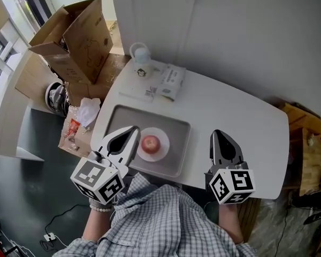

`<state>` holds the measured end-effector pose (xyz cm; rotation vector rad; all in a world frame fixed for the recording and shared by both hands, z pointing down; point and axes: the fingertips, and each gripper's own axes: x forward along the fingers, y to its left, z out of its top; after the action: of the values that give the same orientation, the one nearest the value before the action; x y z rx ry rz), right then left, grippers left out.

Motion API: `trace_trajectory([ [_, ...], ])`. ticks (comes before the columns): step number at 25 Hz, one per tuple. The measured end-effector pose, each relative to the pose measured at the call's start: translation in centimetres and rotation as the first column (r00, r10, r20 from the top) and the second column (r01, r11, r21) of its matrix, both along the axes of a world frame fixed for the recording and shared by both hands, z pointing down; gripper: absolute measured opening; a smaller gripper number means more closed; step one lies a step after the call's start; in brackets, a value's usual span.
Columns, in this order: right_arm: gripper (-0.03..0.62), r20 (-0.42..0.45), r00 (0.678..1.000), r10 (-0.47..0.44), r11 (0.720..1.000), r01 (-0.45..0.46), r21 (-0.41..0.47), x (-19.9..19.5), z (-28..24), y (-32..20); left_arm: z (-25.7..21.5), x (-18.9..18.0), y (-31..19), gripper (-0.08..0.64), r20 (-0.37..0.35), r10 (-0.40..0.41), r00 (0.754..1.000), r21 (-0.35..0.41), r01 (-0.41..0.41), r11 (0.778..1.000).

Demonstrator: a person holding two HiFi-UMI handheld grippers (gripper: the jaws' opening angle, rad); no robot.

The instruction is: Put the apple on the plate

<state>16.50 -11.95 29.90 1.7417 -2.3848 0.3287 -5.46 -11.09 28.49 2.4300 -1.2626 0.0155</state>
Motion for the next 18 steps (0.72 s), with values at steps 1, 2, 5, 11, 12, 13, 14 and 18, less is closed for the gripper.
trace_trajectory([
  [1, 0.021, 0.002, 1.0, 0.006, 1.0, -0.006, 0.0, 0.2, -0.1, 0.1, 0.0, 0.2, 0.0, 0.008, 0.002, 0.003, 1.0, 0.0, -0.003, 1.0],
  [2, 0.021, 0.001, 1.0, 0.01, 1.0, -0.01, 0.0, 0.4, -0.1, 0.2, 0.0, 0.3, -0.1, 0.008, 0.002, 0.007, 1.0, 0.0, -0.007, 1.0],
  [5, 0.021, -0.028, 1.0, 0.013, 1.0, -0.013, 0.009, 0.5, 0.0, 0.3, 0.1, 0.9, -0.1, 0.008, -0.003, 0.027, 1.0, -0.004, -0.027, 1.0],
  [11, 0.021, -0.061, 0.998, -0.019, 1.0, 0.02, 0.02, -0.5, -0.1, 0.2, 0.2, 1.8, -0.1, 0.008, -0.005, 0.057, 0.998, -0.009, -0.057, 0.998],
  [12, 0.021, -0.061, 0.998, -0.024, 1.0, 0.025, 0.019, -0.7, -0.1, 0.2, 0.2, 1.9, -0.1, 0.008, -0.005, 0.057, 0.998, -0.009, -0.057, 0.998],
  [13, 0.021, -0.058, 0.998, -0.028, 0.999, 0.029, 0.015, -0.8, 0.0, 0.2, 0.3, 1.9, -0.2, 0.008, -0.004, 0.056, 0.998, -0.01, -0.056, 0.998],
  [14, 0.021, -0.053, 0.998, -0.031, 0.999, 0.032, 0.011, -1.0, 0.1, 0.2, 0.4, 1.9, -0.2, 0.008, -0.001, 0.053, 0.999, -0.011, -0.053, 0.999],
  [18, 0.021, -0.041, 0.998, -0.04, 0.999, 0.04, 0.002, -1.2, 0.1, 0.2, 0.5, 1.9, -0.1, 0.008, 0.004, 0.052, 0.999, -0.017, -0.052, 0.999],
])
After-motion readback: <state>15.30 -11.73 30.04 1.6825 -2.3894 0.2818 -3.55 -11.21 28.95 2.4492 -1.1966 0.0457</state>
